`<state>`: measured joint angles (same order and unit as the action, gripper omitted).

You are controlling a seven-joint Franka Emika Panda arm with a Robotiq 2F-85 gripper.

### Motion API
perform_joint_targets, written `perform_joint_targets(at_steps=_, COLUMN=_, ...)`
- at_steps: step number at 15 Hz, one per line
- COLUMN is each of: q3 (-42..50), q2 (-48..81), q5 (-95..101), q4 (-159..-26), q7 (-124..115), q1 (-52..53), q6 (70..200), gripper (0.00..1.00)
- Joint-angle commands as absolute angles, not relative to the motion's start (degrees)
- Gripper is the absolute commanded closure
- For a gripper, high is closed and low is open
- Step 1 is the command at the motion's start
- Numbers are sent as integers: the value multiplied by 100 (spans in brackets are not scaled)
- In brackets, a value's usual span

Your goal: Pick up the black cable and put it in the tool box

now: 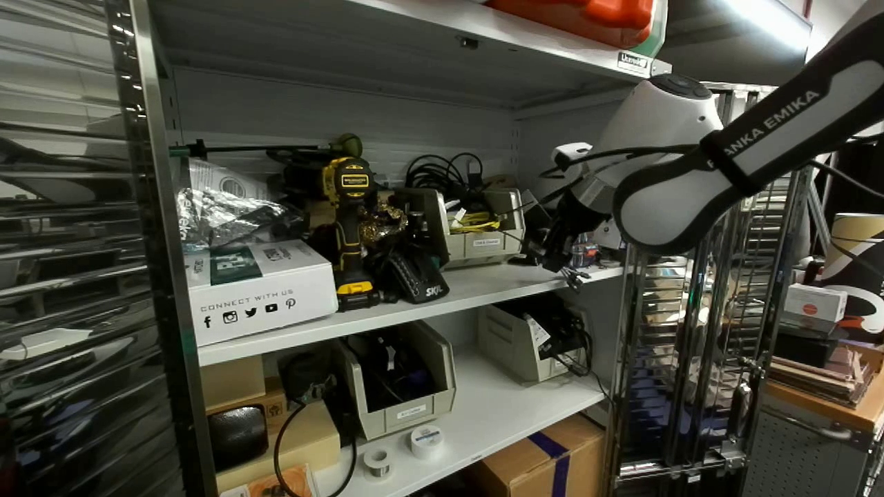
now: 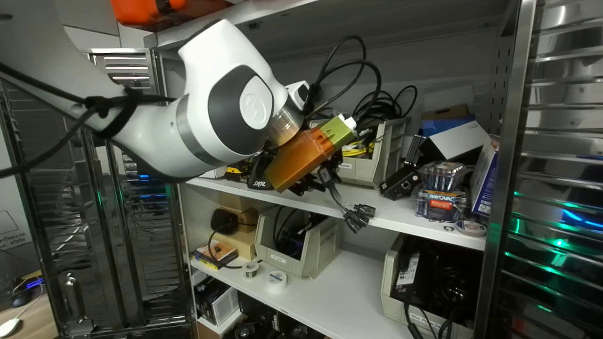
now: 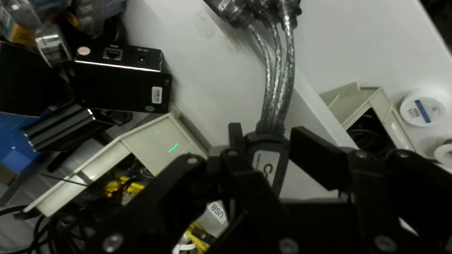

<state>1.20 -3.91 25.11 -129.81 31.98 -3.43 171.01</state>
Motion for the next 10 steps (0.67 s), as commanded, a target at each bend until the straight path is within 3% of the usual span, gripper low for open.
perform_joint_targets(at_steps=1, q3=88, q2=-293, q5=3103, q4=-13081, q7=1839, q1=-635, q6=17941, gripper=80)
perform_joint_targets(at_steps=10, q3=-99, q2=99, q5=3941, q4=-12080, q7=-1341, q1=-737, q6=18550, gripper=80)
